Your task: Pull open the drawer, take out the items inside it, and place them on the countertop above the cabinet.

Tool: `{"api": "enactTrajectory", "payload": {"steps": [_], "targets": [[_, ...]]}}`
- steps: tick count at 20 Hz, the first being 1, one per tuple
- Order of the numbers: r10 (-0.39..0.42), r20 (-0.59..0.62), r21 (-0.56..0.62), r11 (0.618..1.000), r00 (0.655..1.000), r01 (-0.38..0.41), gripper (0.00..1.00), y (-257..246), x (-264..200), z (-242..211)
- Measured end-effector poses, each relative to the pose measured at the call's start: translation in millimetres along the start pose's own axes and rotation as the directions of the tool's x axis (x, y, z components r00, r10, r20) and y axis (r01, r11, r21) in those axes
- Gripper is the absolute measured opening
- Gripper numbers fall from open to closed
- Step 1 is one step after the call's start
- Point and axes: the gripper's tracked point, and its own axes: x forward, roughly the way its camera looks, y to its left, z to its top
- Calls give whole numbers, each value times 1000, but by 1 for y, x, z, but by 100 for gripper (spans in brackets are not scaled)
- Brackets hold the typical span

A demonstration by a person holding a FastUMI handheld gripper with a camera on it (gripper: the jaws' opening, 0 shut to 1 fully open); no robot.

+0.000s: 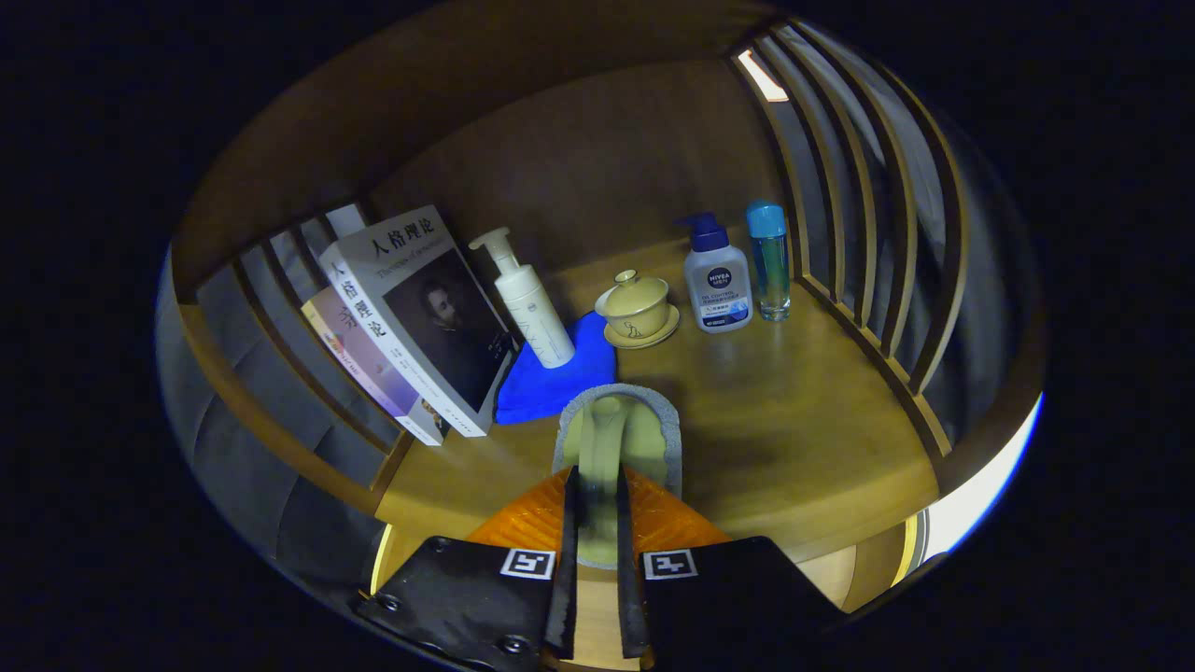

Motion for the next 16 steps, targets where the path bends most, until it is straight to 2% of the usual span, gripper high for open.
{"api": "enactTrajectory", "payload": {"steps": [6, 16], "targets": [[-21, -63, 12, 1000, 998, 21, 20, -2, 23, 1], [-35, -95, 87, 995, 995, 43, 20, -2, 44, 2]]}}
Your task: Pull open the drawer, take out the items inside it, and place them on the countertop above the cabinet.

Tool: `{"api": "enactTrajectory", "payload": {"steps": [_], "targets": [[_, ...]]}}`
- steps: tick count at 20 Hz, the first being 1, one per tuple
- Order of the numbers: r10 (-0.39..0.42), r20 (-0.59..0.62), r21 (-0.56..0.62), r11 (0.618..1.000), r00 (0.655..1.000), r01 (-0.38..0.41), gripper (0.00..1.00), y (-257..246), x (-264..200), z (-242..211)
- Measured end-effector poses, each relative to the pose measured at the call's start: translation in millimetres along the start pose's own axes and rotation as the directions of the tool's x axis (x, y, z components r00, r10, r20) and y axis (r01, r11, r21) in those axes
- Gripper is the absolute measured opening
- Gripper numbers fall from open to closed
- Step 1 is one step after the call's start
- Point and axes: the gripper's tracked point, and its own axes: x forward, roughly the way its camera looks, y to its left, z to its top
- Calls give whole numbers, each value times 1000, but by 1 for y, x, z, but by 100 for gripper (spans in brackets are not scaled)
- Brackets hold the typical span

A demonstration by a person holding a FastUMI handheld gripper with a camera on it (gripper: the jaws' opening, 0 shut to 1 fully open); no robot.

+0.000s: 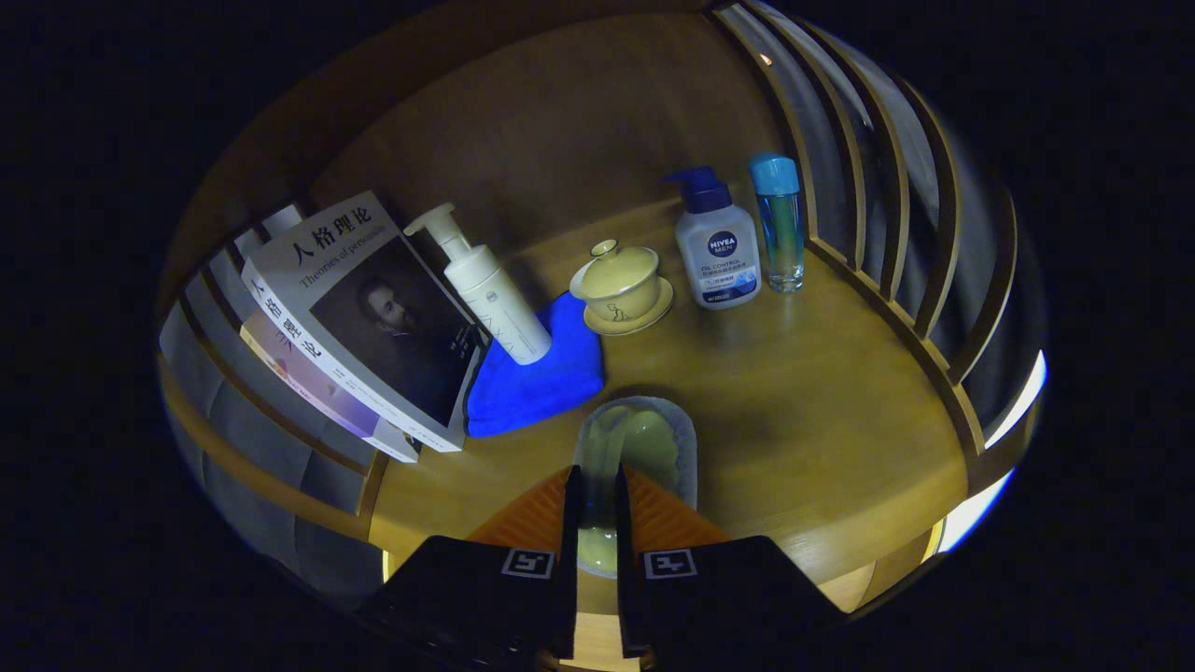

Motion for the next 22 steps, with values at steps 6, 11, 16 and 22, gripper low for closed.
{"api": "enactTrajectory", "payload": {"steps": [6, 11, 16, 22], "targets": [[28, 16, -25, 999, 999, -27, 40, 5, -4, 0], [11, 100, -145, 989, 995, 3, 98, 3, -31, 5], [58, 297, -270, 962, 953, 26, 98, 30, -95, 9], [110, 485, -326, 943, 867, 63, 98, 54, -167, -12]]}}
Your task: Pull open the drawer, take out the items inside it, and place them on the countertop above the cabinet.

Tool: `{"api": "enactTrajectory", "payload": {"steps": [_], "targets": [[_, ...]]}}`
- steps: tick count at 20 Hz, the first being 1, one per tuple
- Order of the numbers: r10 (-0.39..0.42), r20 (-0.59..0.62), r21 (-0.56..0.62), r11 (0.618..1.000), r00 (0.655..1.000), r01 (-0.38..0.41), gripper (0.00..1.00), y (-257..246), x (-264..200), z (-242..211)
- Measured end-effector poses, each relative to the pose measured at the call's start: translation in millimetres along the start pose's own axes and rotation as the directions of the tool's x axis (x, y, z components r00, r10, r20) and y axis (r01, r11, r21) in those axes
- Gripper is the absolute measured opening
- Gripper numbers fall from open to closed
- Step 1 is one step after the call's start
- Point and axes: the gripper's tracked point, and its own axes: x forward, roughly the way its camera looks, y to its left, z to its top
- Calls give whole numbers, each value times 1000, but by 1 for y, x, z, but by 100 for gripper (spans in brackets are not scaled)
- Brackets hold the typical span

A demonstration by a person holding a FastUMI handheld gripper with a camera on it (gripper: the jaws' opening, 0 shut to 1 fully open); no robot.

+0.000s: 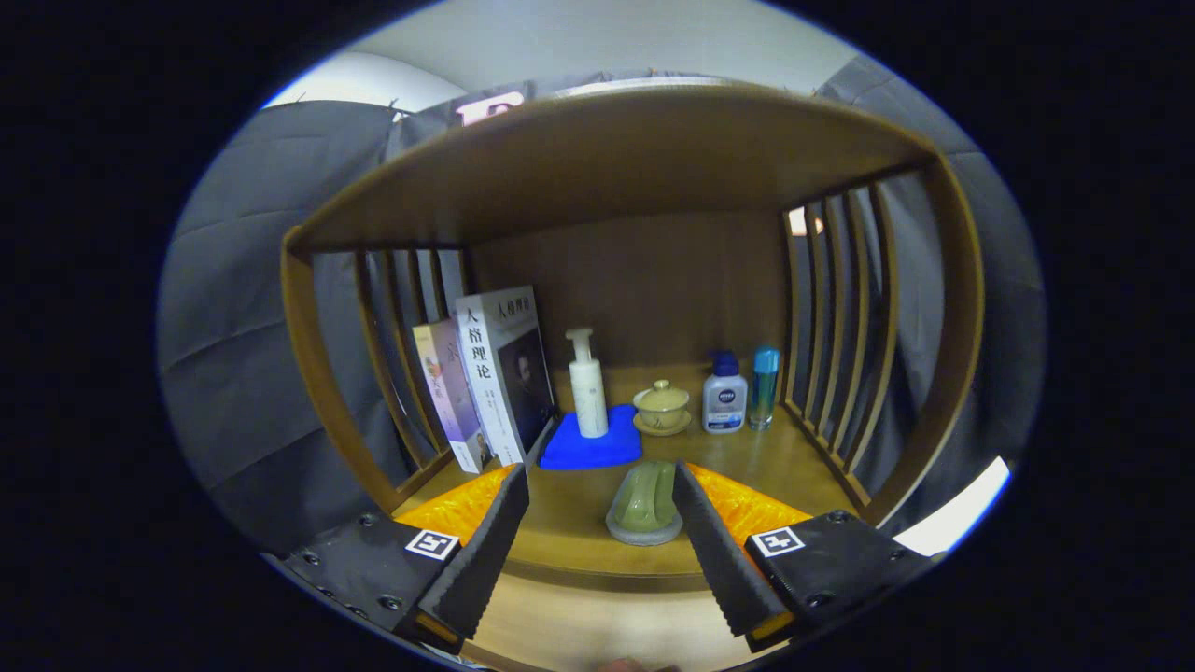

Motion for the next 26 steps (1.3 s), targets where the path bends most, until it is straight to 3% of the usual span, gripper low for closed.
{"api": "enactTrajectory", "payload": {"steps": [7, 11, 26], "targets": [[-91, 175, -75, 992, 980, 105, 98, 5, -77, -13], [-87, 199, -55, 993, 976, 100, 98, 19, -113, -49], [-13, -5, -142, 990, 1000, 12, 98, 55, -158, -206]]}}
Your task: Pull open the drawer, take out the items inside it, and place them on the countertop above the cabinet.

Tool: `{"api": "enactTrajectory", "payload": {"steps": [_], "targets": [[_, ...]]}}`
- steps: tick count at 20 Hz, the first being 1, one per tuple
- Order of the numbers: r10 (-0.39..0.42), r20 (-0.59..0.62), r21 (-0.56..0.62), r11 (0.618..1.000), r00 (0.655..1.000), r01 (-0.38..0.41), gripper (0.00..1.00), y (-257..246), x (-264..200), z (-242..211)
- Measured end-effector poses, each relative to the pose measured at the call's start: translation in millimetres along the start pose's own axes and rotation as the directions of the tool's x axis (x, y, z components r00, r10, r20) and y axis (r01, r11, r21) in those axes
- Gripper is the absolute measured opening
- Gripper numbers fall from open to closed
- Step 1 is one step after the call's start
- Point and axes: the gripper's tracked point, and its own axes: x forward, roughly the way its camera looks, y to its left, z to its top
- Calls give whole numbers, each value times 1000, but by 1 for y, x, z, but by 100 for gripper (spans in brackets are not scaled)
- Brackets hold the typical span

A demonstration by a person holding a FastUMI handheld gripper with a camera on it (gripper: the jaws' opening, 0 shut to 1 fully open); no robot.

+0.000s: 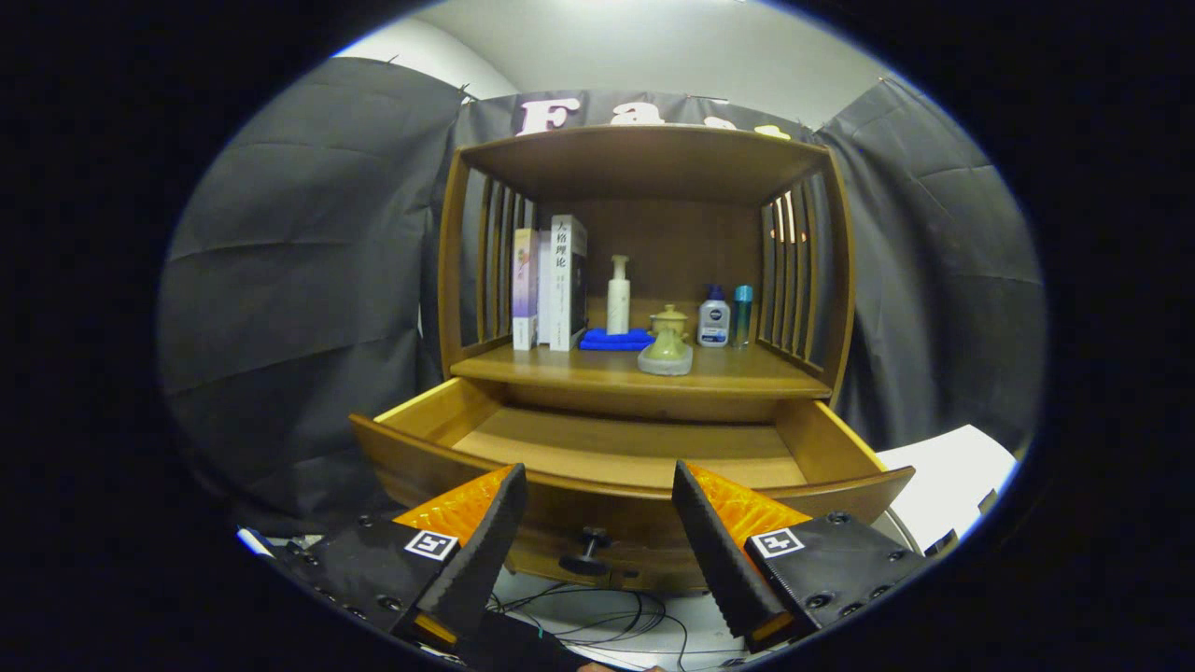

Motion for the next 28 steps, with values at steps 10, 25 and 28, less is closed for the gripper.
{"api": "enactTrajectory", "payload": {"steps": [10, 25, 28], "targets": [[-72, -70, 69, 995, 995, 77, 100, -20, 19, -47], [-193, -116, -25, 981, 974, 191, 97, -17, 49, -64], [-197, -121, -22, 980, 973, 195, 99, -19, 58, -63]]}}
